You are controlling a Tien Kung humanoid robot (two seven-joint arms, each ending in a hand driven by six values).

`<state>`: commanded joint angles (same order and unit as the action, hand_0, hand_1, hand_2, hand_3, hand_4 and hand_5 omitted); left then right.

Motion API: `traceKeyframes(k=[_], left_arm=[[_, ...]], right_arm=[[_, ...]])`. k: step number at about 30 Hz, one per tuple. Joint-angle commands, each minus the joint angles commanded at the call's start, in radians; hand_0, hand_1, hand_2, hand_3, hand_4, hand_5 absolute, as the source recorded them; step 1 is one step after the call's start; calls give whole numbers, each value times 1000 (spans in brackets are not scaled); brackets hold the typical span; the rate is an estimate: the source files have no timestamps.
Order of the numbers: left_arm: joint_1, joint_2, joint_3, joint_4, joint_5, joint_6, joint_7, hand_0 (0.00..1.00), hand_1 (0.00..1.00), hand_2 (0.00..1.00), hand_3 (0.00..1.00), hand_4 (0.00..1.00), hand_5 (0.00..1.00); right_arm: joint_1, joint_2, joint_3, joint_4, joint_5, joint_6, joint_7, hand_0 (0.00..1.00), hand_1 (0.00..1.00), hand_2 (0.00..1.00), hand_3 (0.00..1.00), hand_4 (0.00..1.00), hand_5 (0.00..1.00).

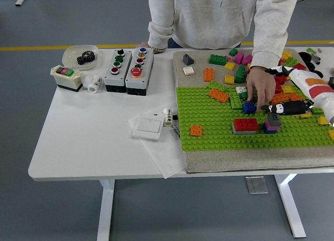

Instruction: Pick up the brick,pile it on top of brick,press brick,pick up the brick,pile it on top of brick,press brick

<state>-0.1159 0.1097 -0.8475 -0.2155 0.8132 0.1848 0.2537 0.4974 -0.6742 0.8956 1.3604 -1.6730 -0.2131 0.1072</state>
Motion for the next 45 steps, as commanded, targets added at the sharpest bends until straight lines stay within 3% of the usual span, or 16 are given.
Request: traceKeyframes(k=[5,6,11,12,16,35,45], left_arm=[[-3,0,3,0,-7,1,0,755,795,787,683,772,646],[-3,0,4,0,-7,1,0,755,796,787,683,772,646],[-4,-1,10,-1,-16,2,0,755,796,787,683,772,646],[-4,-1,11,-1,-19,3,-1,756,796,788,683,771,644],[-4,0,16,-2,-27,3,-1,756,796,788,683,771,644],[-11,6,31,-6,-49,4,1,756,796,788,682,772,647],[-15,10,31,-7,-51,7,2,755,795,788,681,772,646]], right_arm=[[69,-2,-72,-41,-4,-14,13,713,710,744,779,998,358],[78,-1,-81,-47,-4,-15,13,649,665,714,735,983,342],[162,24,-160,-114,-15,-22,17,649,665,714,735,983,342],[180,29,-176,-127,-18,-21,15,594,634,689,668,942,295],[239,47,-238,-175,-37,-9,6,594,634,689,668,942,295],[456,227,-470,-484,-47,97,-45,577,623,675,643,910,237],[498,277,-549,-558,-87,137,-51,578,624,671,659,896,167]])
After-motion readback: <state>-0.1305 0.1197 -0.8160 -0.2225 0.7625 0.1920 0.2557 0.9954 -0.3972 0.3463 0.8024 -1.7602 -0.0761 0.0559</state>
